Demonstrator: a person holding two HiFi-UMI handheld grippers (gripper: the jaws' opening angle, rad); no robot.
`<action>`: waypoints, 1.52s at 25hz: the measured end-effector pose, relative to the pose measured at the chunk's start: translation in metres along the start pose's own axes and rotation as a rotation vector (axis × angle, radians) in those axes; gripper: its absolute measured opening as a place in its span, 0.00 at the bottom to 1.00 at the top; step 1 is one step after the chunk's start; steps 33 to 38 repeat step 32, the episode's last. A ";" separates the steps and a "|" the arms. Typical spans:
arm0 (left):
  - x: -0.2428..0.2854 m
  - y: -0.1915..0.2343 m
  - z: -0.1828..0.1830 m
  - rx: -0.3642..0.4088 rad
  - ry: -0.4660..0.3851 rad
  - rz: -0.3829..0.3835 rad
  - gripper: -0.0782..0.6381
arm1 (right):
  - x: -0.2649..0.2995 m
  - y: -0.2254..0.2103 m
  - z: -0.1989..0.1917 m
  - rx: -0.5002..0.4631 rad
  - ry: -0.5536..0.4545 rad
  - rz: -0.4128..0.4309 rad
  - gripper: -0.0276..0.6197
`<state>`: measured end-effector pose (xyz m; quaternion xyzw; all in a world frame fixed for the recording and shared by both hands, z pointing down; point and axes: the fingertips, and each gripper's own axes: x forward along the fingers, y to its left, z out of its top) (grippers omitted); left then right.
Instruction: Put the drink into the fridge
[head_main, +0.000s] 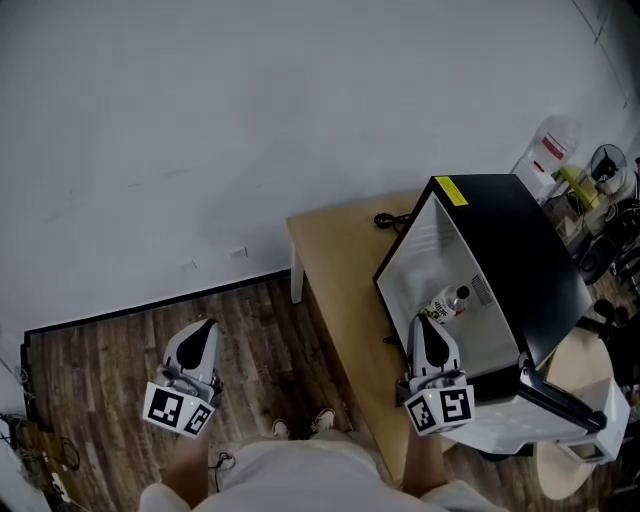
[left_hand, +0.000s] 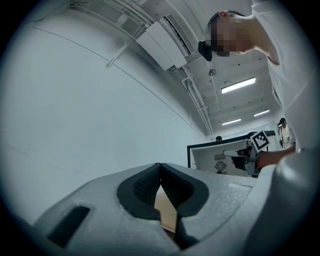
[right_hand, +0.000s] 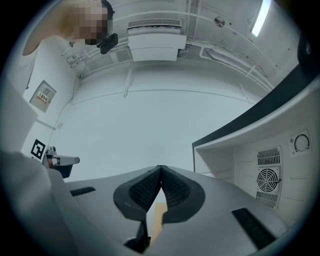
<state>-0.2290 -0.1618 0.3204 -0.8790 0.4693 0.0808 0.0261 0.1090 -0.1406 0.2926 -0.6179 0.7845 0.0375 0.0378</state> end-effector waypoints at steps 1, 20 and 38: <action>0.000 0.000 -0.001 0.000 -0.001 -0.005 0.13 | -0.002 0.000 0.000 -0.002 -0.001 -0.007 0.05; 0.010 -0.004 -0.016 -0.015 0.006 -0.090 0.13 | -0.019 0.008 -0.009 -0.022 0.014 -0.072 0.05; 0.038 -0.030 -0.026 -0.022 0.011 -0.191 0.13 | -0.027 0.000 -0.007 -0.046 0.019 -0.107 0.05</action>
